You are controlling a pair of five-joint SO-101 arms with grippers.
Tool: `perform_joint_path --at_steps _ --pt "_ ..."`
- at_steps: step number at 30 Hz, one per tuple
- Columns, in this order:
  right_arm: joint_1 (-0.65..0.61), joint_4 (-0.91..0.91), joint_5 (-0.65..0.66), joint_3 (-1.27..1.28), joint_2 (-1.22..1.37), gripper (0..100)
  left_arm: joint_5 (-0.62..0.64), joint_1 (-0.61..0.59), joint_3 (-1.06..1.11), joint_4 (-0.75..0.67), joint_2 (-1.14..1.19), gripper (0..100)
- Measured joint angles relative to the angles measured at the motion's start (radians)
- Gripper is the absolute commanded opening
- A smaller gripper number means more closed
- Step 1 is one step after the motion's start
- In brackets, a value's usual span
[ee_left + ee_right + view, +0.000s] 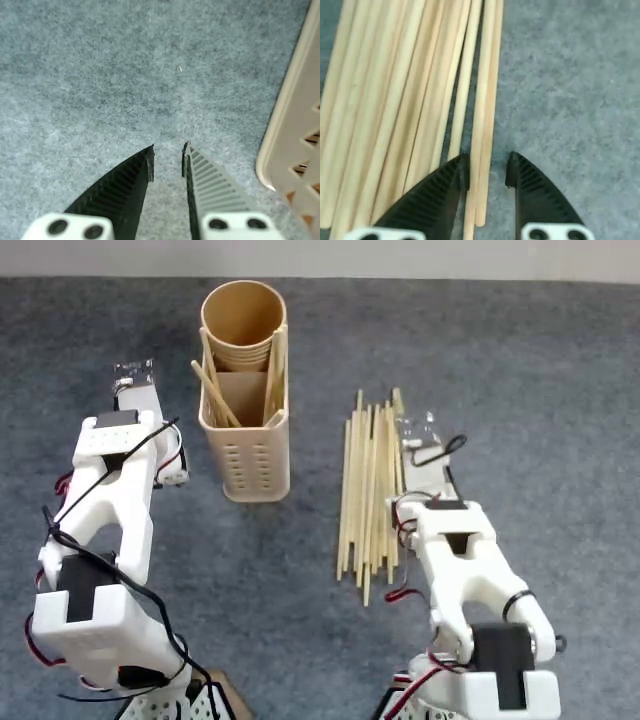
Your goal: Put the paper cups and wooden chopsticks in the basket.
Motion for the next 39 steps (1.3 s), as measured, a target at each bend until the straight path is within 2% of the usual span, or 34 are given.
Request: perform_joint_path --at_steps 4,7,14,17,19,26,28,31,39 --pt "-0.002 0.087 0.020 -0.109 0.084 11.9 0.000 0.000 0.000 0.000 0.000 13" --pt "0.000 0.117 0.021 -0.173 0.123 0.0 0.000 0.000 0.000 0.000 0.000 13" --pt "0.005 0.130 0.021 -0.178 0.046 0.5 0.000 0.000 0.000 0.000 0.000 13" --pt "0.008 0.132 0.017 -0.130 -0.086 0.5 0.000 0.000 0.000 0.000 0.000 13" --pt "0.012 0.132 -0.034 -0.104 -0.218 0.5 0.000 0.000 0.000 0.000 0.000 13" --pt "0.011 0.129 -0.163 -0.092 -0.824 0.5 0.000 0.000 0.000 0.000 0.000 13" --pt "-0.020 0.091 -0.190 -0.092 -0.961 0.5 0.000 0.000 0.000 0.000 0.000 13" --pt "-0.098 -0.014 -0.216 -0.092 -1.036 0.5 0.000 0.000 0.000 0.000 0.000 13" --pt "-0.351 -0.390 -0.226 -0.100 -0.872 0.5 0.000 0.000 0.000 0.000 0.000 13"
